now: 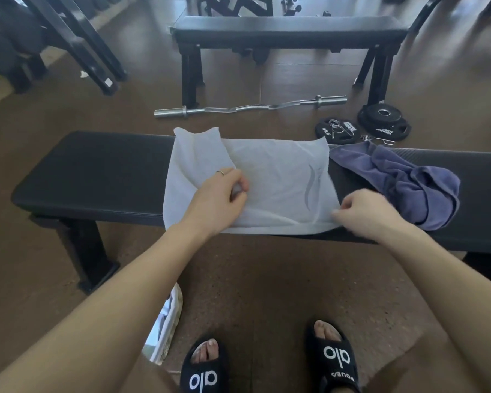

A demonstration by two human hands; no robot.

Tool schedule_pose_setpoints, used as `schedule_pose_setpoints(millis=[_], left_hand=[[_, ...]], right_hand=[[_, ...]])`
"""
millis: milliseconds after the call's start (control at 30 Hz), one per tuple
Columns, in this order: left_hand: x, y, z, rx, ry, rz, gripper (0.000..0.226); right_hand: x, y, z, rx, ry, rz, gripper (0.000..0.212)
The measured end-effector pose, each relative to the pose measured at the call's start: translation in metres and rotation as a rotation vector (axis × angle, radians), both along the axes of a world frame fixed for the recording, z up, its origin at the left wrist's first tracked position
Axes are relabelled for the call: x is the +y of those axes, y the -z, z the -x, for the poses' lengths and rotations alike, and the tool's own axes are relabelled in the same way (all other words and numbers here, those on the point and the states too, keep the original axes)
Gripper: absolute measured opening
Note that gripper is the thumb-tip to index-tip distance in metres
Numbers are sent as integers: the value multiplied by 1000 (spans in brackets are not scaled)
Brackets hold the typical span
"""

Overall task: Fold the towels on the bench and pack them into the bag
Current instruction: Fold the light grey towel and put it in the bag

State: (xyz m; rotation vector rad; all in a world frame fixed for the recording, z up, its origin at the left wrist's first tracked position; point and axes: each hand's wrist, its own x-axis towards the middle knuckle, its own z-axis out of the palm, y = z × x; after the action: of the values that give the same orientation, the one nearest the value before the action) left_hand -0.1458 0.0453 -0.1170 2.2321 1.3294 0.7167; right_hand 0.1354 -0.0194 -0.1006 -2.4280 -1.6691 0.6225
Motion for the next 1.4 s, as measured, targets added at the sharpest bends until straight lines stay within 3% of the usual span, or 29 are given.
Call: schedule_pose_setpoints(millis=[67, 200, 267, 333, 400, 500, 567, 667, 800, 1000, 1100, 1167, 1400], left_hand=[[-1, 2, -7, 56, 52, -12, 12], [-2, 8, -15, 146, 156, -9, 13], [-4, 10, -16, 167, 194, 6, 17], [-6, 12, -12, 150, 191, 51, 25], [-7, 14, -3, 93, 118, 79, 40], [0, 21, 17, 24, -86, 55, 51], [7, 26, 30, 80, -228, 54, 52], [13, 36, 46, 200, -350, 69, 54], [18, 51, 65, 287, -367, 161, 59], [24, 53, 67, 319, -387, 216, 62], [23, 53, 62, 424, -359, 273, 63], [24, 52, 58, 366, -362, 273, 61], [27, 29, 48, -139, -429, 311, 68]], right_hand=[[-7, 6, -8, 3, -54, 192, 24], [1, -2, 4, 54, -21, -122, 14], [11, -2, 23, 235, 18, -228, 9], [24, 5, 49, 514, 21, -174, 8], [41, 15, 71, 691, 21, -76, 19], [65, 20, 94, 764, 88, 1, 33], [77, 20, 103, 801, 138, 53, 39], [80, 19, 113, 724, 107, 77, 34], [74, 23, 124, 592, 50, 32, 11], [56, 23, 81, 665, 176, -188, 7], [41, 18, 53, 648, 156, 47, 5], [38, 14, 48, 627, 82, 186, 9], [88, 8, 83, 415, -2, 12, 24]])
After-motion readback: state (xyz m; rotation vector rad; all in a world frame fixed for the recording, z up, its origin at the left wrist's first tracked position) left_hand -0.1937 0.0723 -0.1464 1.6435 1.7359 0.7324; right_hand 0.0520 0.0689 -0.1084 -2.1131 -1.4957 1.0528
